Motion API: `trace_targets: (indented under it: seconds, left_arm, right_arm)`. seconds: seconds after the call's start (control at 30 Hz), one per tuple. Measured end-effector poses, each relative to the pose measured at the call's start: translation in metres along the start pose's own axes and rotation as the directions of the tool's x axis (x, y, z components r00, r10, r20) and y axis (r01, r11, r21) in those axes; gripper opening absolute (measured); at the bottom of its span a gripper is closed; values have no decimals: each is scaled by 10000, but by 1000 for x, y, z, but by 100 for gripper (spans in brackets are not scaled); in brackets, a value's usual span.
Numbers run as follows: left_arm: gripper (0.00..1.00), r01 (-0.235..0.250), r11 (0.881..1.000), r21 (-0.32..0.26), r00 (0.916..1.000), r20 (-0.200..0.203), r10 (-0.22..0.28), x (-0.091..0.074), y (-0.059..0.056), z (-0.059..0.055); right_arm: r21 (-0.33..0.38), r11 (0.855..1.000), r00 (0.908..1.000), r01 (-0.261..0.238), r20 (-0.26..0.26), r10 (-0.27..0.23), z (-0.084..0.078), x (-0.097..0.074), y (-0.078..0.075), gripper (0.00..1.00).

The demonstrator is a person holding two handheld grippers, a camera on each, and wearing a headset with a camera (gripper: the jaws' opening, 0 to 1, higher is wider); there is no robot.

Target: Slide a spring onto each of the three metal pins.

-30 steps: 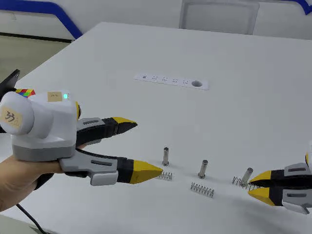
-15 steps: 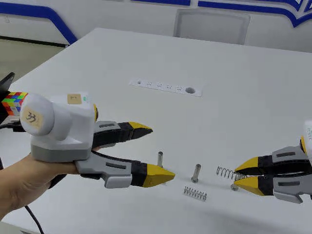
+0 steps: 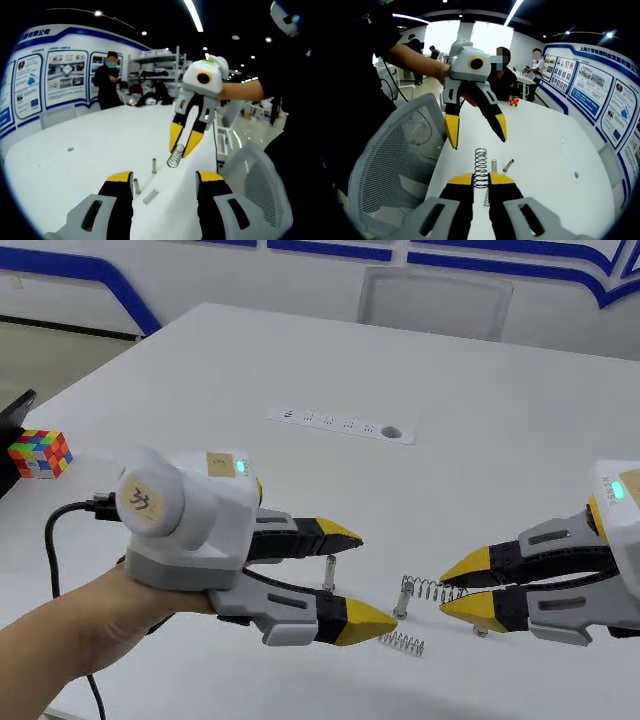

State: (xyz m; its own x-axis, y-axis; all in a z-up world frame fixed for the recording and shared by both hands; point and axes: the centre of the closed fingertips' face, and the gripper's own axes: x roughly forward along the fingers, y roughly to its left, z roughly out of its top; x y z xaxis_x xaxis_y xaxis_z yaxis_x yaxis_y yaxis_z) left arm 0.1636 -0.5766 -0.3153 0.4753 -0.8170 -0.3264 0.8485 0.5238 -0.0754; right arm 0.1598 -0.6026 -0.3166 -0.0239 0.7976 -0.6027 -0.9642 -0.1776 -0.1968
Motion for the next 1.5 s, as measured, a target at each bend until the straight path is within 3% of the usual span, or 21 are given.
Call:
trace_targets:
  seconds: [0.37, 0.8, 1.23, 1.33, 1.5]
  left_arm:
    - [39, 400, 9990, 176, 9991, 105, -402, 13, -10, 1]
    - [18, 922, 9956, 152, 9953, 294, -926, 11, -20, 3]
    - [11, 1291, 9911, 309, 9914, 173, -1297, 13, -28, 3]
    - [10, 1321, 9879, 811, 9909, 141, -1337, 12, -31, 4]
    - [10, 1419, 9855, 933, 9892, 222, -1446, 13, -33, 8]
  right_arm:
    - [-393, 9987, 9991, -338, -261, 328, 5, 7, 10, 11]
    - [-374, 9982, 9986, -477, -238, 469, 7, 7, 12, 11]
    - [-378, 9973, 9979, -629, -149, 624, 10, 7, 18, 11]
    - [-334, 9973, 9979, -647, -91, 644, 10, 6, 19, 11]
    - [335, 9977, 9981, -582, 225, 574, 10, 5, 16, 16]
